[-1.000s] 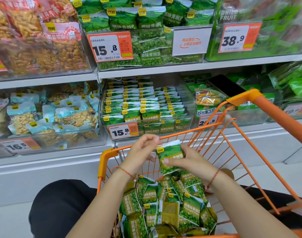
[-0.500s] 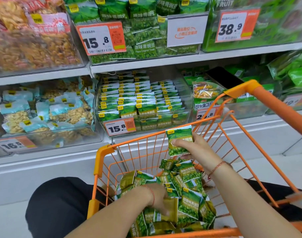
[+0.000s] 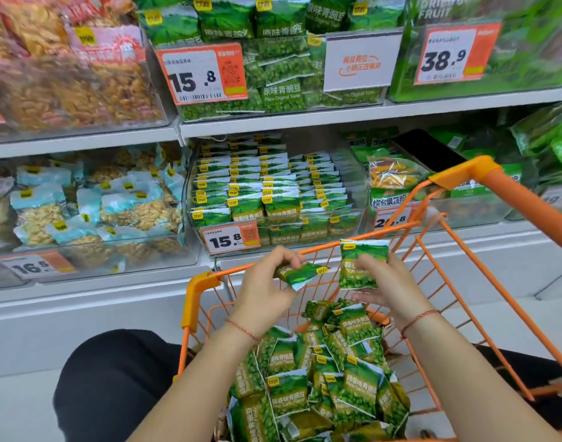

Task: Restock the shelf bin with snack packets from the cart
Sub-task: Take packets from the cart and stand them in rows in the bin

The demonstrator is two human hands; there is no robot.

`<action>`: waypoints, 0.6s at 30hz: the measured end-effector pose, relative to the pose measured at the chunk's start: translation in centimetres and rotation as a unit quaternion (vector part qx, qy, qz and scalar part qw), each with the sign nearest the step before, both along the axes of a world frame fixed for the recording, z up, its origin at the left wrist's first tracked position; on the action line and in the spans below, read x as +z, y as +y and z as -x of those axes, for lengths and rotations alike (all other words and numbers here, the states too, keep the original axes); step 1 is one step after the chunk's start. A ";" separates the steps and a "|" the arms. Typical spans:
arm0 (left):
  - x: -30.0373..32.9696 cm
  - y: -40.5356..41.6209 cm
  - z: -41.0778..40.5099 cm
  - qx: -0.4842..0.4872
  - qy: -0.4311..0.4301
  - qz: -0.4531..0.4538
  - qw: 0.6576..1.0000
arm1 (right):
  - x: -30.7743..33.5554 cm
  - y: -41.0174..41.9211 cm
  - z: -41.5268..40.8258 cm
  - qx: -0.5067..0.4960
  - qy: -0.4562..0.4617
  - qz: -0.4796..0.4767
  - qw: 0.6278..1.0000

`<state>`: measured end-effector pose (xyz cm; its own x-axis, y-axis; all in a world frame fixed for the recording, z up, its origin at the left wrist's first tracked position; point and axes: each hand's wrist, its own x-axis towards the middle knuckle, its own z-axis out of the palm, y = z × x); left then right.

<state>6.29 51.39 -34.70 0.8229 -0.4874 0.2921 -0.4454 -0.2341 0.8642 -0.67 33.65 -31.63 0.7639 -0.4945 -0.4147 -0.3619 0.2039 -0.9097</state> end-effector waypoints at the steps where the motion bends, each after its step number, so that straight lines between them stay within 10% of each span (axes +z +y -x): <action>1: -0.1 -0.2 0.3 0.011 -0.046 0.013 0.999 | 0.0 0.2 0.0 0.011 0.003 -0.004 1.000; 6: -0.7 -0.3 0.4 0.009 -0.147 0.000 0.989 | -0.3 1.4 0.0 0.078 -0.007 -0.100 0.992; 18: 0.1 -0.4 1.4 -0.084 -0.043 -0.069 0.993 | -0.8 1.3 0.1 0.125 -0.095 -0.154 0.975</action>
<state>4.90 50.94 -34.64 0.7020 -0.6557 0.2779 -0.5584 -0.2646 0.7862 -0.79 34.92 -32.43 0.9226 -0.1564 -0.3526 -0.2656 0.4053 -0.8748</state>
